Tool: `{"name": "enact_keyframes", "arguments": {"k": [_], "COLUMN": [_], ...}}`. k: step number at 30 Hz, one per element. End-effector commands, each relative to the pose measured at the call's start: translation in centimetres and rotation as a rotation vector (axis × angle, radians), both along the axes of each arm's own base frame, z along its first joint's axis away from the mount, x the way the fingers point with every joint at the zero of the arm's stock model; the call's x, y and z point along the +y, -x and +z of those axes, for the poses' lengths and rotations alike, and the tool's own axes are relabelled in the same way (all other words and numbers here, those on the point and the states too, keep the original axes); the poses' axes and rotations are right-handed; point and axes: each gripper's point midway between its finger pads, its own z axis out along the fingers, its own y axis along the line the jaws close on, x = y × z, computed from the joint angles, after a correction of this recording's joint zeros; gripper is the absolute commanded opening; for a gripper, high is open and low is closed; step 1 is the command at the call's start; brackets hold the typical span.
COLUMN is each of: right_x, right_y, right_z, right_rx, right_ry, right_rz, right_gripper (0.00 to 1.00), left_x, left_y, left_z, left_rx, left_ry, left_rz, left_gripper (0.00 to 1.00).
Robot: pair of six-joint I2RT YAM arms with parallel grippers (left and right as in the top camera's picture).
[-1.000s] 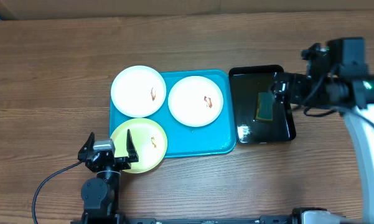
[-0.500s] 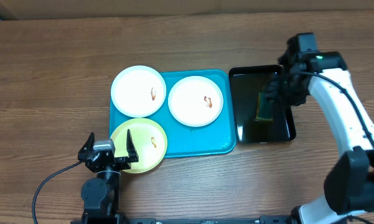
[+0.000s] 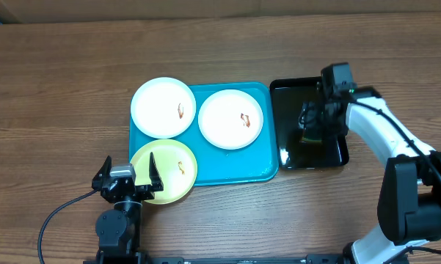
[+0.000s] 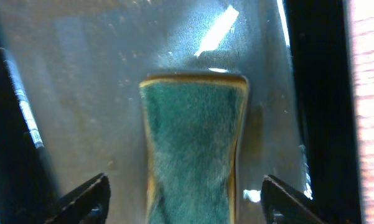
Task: Clean dirty plates on tray and stack at the side
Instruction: 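Reach the right gripper into the black tray and grasp the sponge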
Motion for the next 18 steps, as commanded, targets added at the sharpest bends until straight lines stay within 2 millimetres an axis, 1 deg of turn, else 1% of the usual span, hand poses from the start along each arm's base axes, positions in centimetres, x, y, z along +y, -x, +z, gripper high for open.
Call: {"name": "enact_keyframes", "arguments": {"k": [1, 4, 5, 6, 7, 8, 9, 11, 12, 13, 15, 18], "right_x": [-0.1, 0.7, 0.7, 0.8, 0.8, 0.8, 1.0, 1.7, 2.3, 2.9, 3.8, 4.0], "right_y": [1.3, 2.3, 2.5, 2.7, 2.8, 3.0, 3.1, 3.4, 3.6, 3.8, 4.2, 5.2], "right_z": [-2.0, -3.3, -3.5, -3.7, -3.7, -3.8, -3.7, -3.4, -3.1, -2.7, -1.9, -1.7], "right_rx": [0.017, 0.027, 0.029, 0.035, 0.04, 0.047, 0.052, 0.071, 0.084, 0.101, 0.132, 0.186], "right_ry": [-0.006, -0.053, -0.058, -0.062, -0.062, -0.065, -0.074, -0.117, -0.147, -0.184, -0.238, -0.252], "right_rz": [-0.005, 0.007, 0.009, 0.009, 0.009, 0.01, 0.012, 0.022, 0.028, 0.035, 0.044, 0.021], "right_gripper": [0.75, 0.7, 0.68, 0.59, 0.44, 0.33, 0.24, 0.15, 0.08, 0.05, 0.05, 0.13], "left_x": [0.3, 0.3, 0.3, 0.3, 0.3, 0.3, 0.3, 0.3, 0.3, 0.3, 0.3, 0.3], "left_y": [0.0, 0.0, 0.0, 0.0, 0.0, 0.0, 0.0, 0.0, 0.0, 0.0, 0.0, 0.0], "left_z": [-0.1, -0.1, -0.1, -0.1, -0.1, -0.1, -0.1, -0.1, -0.1, -0.1, -0.1, -0.1], "left_rx": [0.002, 0.002, 0.002, 0.002, 0.002, 0.002, 0.002, 0.002, 0.002, 0.002, 0.002, 0.002], "left_ry": [0.002, 0.002, 0.002, 0.002, 0.002, 0.002, 0.002, 0.002, 0.002, 0.002, 0.002, 0.002], "left_rz": [0.014, 0.014, 0.014, 0.014, 0.014, 0.014, 0.014, 0.014, 0.014, 0.014, 0.014, 0.014], "left_gripper": [1.0, 1.0, 1.0, 1.0, 1.0, 1.0, 1.0, 1.0, 1.0, 1.0, 1.0, 1.0]}}
